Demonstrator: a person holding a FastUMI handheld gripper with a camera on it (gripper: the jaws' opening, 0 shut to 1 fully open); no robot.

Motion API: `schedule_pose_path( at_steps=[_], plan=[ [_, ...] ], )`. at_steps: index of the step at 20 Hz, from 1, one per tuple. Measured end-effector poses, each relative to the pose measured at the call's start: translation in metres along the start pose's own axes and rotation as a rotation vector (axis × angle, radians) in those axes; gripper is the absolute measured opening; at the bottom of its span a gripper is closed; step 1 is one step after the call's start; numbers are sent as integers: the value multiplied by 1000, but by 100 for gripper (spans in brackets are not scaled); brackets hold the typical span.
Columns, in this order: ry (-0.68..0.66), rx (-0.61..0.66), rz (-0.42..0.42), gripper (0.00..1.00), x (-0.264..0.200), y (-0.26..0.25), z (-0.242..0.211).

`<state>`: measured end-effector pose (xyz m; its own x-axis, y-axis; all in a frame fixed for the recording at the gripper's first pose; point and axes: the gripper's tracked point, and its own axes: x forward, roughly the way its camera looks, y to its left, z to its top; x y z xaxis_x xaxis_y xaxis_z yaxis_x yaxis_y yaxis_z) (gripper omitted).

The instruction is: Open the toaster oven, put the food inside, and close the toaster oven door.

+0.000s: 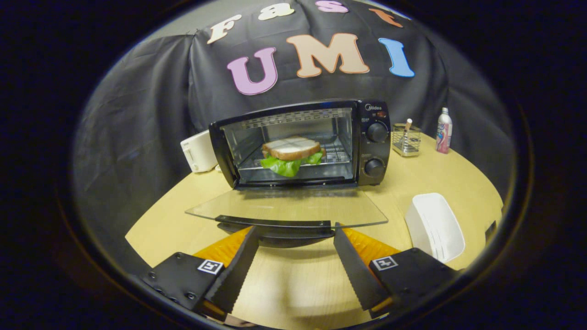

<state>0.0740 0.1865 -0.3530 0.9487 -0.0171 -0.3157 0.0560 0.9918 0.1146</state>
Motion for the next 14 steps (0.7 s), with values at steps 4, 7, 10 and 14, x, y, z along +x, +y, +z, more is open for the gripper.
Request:
schedule_pose_path(
  at_steps=[4, 7, 10, 14],
  plan=[
    [-59, 38, 16, 100, -2, 2, 26],
    [-106, 65, 28, 100, 2, 3, 47],
    [-140, 92, 38, 100, 5, 5, 66],
    [-173, 120, 52, 100, 14, 6, 90]
  ],
)
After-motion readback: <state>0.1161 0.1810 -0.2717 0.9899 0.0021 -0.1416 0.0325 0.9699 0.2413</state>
